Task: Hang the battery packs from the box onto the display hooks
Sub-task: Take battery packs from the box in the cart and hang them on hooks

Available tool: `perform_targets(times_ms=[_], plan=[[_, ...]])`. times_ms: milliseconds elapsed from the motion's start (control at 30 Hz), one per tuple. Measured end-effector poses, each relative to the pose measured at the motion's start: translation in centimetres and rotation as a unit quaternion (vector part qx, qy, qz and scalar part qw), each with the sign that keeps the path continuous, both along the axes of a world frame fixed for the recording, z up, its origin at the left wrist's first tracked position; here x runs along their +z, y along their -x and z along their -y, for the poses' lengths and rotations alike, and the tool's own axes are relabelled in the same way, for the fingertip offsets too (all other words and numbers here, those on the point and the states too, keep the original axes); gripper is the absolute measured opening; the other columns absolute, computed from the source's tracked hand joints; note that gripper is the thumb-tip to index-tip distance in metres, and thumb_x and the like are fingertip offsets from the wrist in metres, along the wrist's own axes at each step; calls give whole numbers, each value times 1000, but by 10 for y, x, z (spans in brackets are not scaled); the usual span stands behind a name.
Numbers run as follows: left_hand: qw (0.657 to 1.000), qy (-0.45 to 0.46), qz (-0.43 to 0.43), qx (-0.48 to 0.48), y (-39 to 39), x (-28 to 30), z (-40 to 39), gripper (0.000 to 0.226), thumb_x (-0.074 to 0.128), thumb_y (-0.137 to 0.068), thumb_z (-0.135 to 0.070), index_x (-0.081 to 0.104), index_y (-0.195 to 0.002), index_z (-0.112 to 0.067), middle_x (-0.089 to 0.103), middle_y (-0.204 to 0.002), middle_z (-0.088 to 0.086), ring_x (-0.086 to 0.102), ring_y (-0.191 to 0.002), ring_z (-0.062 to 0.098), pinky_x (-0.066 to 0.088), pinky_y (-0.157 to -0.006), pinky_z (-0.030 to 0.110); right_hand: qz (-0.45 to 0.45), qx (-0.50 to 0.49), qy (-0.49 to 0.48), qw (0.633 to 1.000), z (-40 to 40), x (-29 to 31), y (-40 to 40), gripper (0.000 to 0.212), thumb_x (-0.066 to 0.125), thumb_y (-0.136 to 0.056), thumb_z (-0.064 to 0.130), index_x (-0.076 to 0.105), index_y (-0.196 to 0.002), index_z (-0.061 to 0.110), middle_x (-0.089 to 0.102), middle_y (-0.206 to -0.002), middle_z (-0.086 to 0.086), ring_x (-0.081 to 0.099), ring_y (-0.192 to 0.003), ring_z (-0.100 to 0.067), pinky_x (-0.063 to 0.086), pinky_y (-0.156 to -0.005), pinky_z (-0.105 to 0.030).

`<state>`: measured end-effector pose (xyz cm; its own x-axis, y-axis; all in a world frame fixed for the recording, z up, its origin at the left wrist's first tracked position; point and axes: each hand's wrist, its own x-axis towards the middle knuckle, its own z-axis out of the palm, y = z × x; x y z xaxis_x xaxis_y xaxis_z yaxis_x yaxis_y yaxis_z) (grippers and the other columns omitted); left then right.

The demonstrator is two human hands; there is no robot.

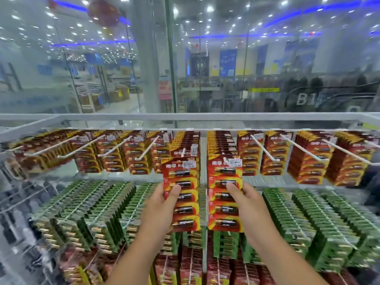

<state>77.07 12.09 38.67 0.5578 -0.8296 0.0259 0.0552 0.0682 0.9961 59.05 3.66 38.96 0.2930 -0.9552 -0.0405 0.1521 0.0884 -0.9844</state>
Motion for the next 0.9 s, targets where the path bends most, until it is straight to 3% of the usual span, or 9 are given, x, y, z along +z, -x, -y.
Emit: perform_targets(times_ms=[100,200,300,400,533,667,767,900], plan=[[1000,7,6,-18,-4,-4,1,29,59,-100,-47,67,-122,-32,81,-104,-2,79,-93,24,62,-86,56,-4,-12,-2,1000,1,-2,-5,18,60,-105,36,73,-113,27,81,-94,9,78,-78,-9,59,-55,-24],[1000,19,-12,-19,-2,-5,-3,20,57,-103,-44,69,-115,-34,81,-98,-2,80,-85,23,65,-74,50,-3,-10,3,1000,2,-5,-5,15,60,-104,35,72,-113,30,80,-94,15,76,-77,-1,56,-55,-17],[999,21,-15,-38,-3,-7,2,22,57,-103,-45,69,-117,-34,81,-100,0,79,-86,27,65,-76,53,-11,-20,12,1000,3,-6,-8,18,60,-104,36,73,-114,29,81,-98,11,77,-84,-6,58,-64,-26],[1000,9,5,-29,-12,-11,17,22,58,-102,-46,69,-119,-37,81,-104,-5,79,-92,21,63,-84,53,-10,-38,16,999,4,-7,-13,16,61,-104,34,73,-114,28,81,-99,7,79,-85,-13,62,-65,-31],[999,-13,43,-12,-25,-12,42,24,59,-101,-51,67,-121,-39,80,-104,-12,78,-91,14,65,-83,47,-30,-74,11,997,12,-12,-19,23,67,-99,44,71,-120,33,79,-110,10,75,-104,-19,60,-95,-52],[993,-32,113,6,-39,-16,68,42,60,-100,-54,60,-136,-33,72,-124,-12,69,-112,12,60,-95,42,-52,-97,29,994,25,-16,-26,28,69,-96,51,72,-115,31,77,-111,10,71,-107,-17,57,-95,-48],[981,-38,182,48,-42,-22,74,24,64,-99,-48,57,-110,-29,67,-105,-11,65,-97,9,50,-73,26,-56,-126,54,989,31,-19,-30,15,68,-100,38,69,-104,24,72,-102,-3,67,-90,-17,53,-85,-32],[961,-16,256,101,-44,-32,74,38,69,-94,-49,58,-120,-23,58,-105,-4,59,-84,8,45,-68,20,-62,-157,72,983,34,-25,-30,29,73,-94,43,61,-116,27,65,-115,2,63,-107,-14,49,-85,-30]])
